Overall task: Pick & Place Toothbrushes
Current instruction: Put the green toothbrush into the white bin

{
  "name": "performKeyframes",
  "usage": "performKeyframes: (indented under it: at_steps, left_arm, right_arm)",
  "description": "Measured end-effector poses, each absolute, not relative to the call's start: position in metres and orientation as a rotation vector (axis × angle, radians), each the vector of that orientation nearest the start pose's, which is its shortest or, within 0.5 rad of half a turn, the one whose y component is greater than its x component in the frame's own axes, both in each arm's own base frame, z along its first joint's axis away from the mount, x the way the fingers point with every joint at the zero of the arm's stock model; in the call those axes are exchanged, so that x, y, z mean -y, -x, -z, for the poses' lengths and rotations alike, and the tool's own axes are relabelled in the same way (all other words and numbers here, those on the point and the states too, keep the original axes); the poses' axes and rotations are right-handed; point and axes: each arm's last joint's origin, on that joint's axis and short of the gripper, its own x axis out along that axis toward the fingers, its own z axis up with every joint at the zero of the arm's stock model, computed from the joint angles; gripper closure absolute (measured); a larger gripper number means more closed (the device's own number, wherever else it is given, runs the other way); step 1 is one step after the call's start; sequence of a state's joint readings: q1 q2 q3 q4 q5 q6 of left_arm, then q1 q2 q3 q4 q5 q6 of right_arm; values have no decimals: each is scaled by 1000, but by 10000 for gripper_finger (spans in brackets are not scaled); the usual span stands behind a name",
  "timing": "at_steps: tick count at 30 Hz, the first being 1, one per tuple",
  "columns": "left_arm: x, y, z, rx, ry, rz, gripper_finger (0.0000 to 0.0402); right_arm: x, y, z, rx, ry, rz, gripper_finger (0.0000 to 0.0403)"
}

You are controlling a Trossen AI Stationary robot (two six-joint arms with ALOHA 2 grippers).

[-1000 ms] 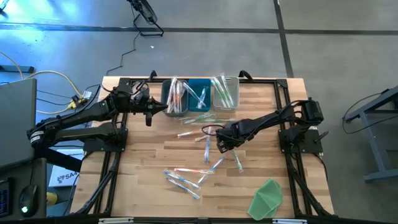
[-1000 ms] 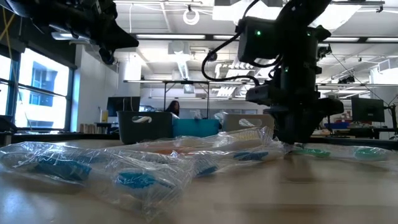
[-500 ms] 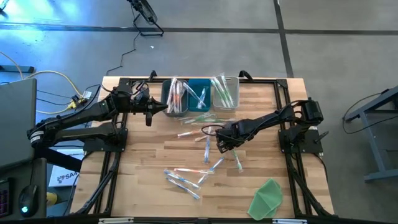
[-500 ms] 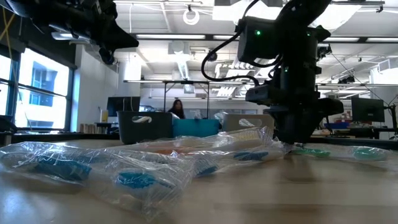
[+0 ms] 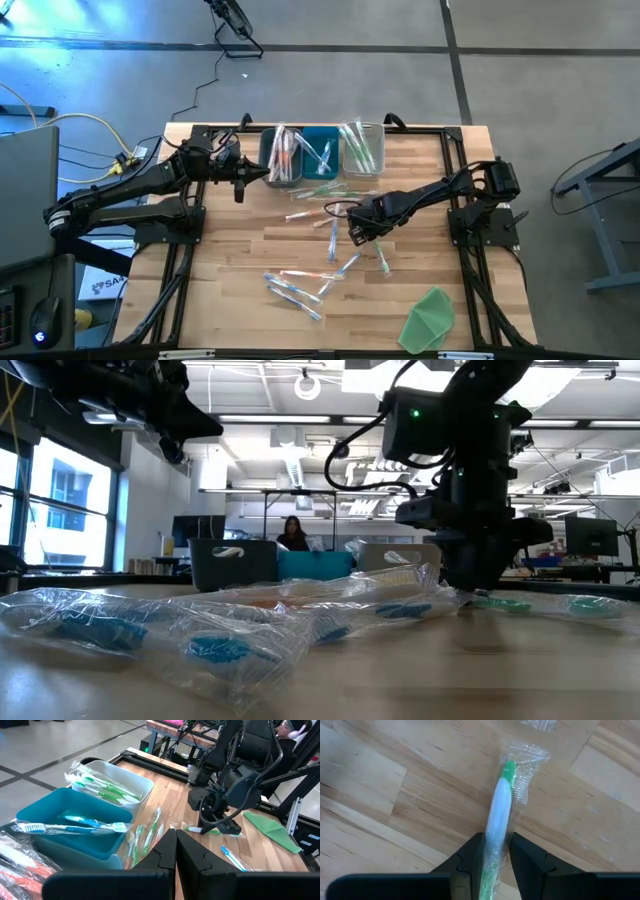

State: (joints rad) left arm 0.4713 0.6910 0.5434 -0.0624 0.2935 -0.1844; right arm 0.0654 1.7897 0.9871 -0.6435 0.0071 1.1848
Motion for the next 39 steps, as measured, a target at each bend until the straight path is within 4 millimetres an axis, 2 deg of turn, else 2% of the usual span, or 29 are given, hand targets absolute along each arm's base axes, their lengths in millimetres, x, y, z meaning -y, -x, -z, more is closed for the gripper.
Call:
performKeyframes:
  at_steps: [10, 18, 22, 25, 29, 34, 39]
  left_arm:
    - [-66, -147, -275, -178, 262, -194, 402]
    - [-66, -147, -275, -178, 262, -194, 401]
    - [-66, -147, -275, -179, 262, -192, 402]
    - [-66, -147, -275, -179, 262, -191, 402]
    - [-66, -147, -275, -178, 262, -192, 402]
    - [-66, -147, -275, -180, 241, -203, 402]
    - [-69, -147, -275, -172, 255, -314, 402]
  right_arm:
    - [-19, -301, -130, -1287, -907, 809, 374]
    - [-19, -301, -130, -1280, -901, 815, 380]
    - [-19, -300, -138, -1259, -920, 805, 388]
    - [-19, -299, -152, -1201, -958, 786, 388]
    - [-12, -294, -183, -1091, -1013, 731, 388]
    - [3, -284, -220, -925, -1072, 687, 388]
    - [24, -274, -254, -673, -1038, 703, 388]
